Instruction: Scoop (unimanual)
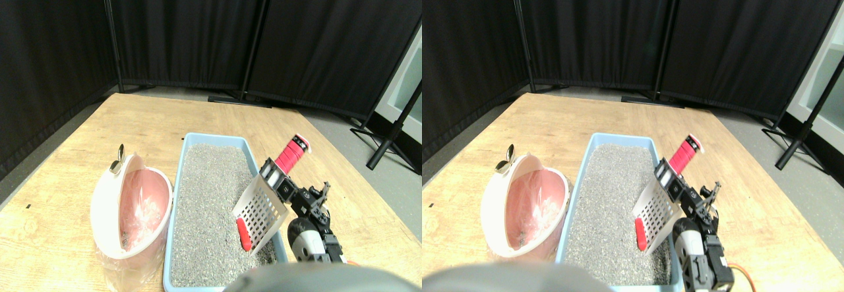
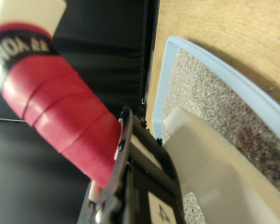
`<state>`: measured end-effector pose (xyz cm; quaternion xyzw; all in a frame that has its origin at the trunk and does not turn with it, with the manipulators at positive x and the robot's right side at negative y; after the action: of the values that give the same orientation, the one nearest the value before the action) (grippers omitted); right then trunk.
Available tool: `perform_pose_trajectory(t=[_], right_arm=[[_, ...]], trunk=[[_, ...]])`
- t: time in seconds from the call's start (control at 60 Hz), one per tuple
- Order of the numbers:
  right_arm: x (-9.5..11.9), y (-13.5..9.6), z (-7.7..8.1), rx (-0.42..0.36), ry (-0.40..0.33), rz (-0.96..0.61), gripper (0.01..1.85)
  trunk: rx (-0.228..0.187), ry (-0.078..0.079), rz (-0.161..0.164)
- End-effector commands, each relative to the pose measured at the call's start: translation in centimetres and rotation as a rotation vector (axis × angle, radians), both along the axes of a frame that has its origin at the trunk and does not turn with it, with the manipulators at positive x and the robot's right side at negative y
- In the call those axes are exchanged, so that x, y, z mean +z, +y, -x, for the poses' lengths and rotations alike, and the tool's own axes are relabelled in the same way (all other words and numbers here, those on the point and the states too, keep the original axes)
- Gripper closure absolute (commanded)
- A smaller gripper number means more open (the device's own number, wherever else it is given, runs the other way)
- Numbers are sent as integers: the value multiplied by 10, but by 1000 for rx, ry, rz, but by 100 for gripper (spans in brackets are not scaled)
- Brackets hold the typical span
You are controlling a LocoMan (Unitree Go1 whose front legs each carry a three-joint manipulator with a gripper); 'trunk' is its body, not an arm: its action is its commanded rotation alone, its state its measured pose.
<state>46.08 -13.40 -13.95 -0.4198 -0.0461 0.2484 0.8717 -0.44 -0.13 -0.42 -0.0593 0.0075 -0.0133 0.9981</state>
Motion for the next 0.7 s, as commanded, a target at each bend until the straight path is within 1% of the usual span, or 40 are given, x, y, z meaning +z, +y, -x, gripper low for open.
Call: perform_pose_trajectory(t=[0.017, 0.05, 0.067, 0.083, 0.1, 0.117, 0.133, 0.15, 0.217, 0.233, 0.25, 0.267, 0.283, 0.35, 0.383, 0.417, 0.433, 0.45, 0.483, 0.6, 0.617, 0.7], right_arm=[[-51, 5, -2, 3, 292, -352, 181], [-49, 4, -5, -6, 283, -362, 181], [-44, 3, -7, -46, 283, -378, 181], [-41, 2, -9, -95, 306, -415, 181], [-41, 2, -9, -95, 306, -415, 181], [-40, 1, -9, -120, 317, -438, 181], [-36, 0, -10, -171, 343, -496, 181], [-33, -1, -11, -206, 349, -543, 181], [-27, -8, -16, -272, 365, -653, 181], [-26, -11, -18, -290, 365, -680, 181], [-26, -11, -18, -290, 365, -680, 181], [-24, -14, -19, -312, 350, -704, 181], [-24, -14, -19, -312, 350, -704, 181], [-22, -23, -26, -319, 353, -781, 181], [-19, -27, -29, -353, 354, -834, 181], [-18, -28, -29, -366, 354, -849, 181], [-17, -30, -30, -397, 352, -881, 181], [-15, -32, -31, -408, 342, -892, 181], [-12, -35, -32, -417, 331, -926, 181], [-5, -44, -33, -444, 319, -973, 181], [-5, -46, -34, -442, 316, -977, 181], [-5, -56, -36, -407, 301, -1019, 181]], trunk=[[9, 28, 6], [10, 27, 7], [11, 27, 8], [11, 28, 8], [12, 28, 9], [12, 27, 9], [12, 27, 9], [12, 27, 9], [13, 27, 9], [14, 25, 9], [14, 25, 9], [14, 25, 9], [15, 27, 8], [16, 26, 8], [16, 26, 8], [17, 25, 8], [17, 25, 8], [16, 24, 10], [16, 24, 10], [15, 22, 10], [14, 18, 11], [16, 17, 13]])
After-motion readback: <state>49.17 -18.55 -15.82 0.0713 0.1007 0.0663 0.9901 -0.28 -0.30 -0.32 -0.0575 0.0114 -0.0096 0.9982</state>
